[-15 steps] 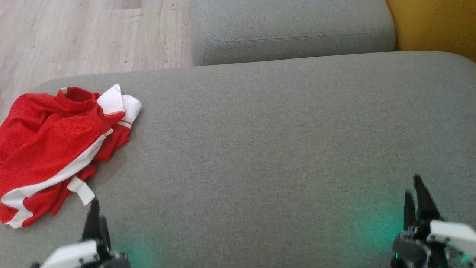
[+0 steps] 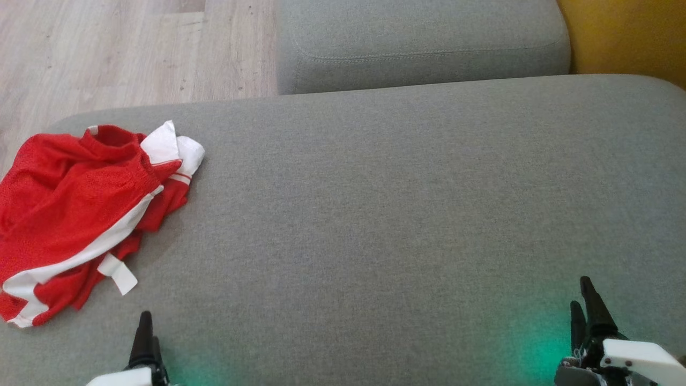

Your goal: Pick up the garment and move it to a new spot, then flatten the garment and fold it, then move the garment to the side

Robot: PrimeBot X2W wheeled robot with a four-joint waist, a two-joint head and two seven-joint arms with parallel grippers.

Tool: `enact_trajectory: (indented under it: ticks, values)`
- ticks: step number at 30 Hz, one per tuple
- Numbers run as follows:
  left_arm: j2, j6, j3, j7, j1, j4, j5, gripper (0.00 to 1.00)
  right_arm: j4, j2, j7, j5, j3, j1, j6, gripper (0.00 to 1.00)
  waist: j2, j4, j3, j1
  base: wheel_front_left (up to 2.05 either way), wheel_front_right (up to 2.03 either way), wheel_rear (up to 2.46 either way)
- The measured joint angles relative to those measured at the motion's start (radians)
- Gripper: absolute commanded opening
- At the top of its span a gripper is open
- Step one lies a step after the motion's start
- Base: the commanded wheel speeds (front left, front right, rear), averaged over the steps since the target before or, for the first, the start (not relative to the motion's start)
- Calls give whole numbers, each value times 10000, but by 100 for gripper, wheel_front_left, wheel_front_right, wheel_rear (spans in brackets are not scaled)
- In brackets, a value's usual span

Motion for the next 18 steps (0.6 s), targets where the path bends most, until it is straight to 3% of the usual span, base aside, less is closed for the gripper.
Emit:
enact_trajectory:
  ticks: [18]
  values:
    - [2, 545, -583, -456, -31, -809, 2698, 100, -397, 0, -514, -2661, 161, -23, 0, 100, 0, 58, 20, 0, 0, 0, 0]
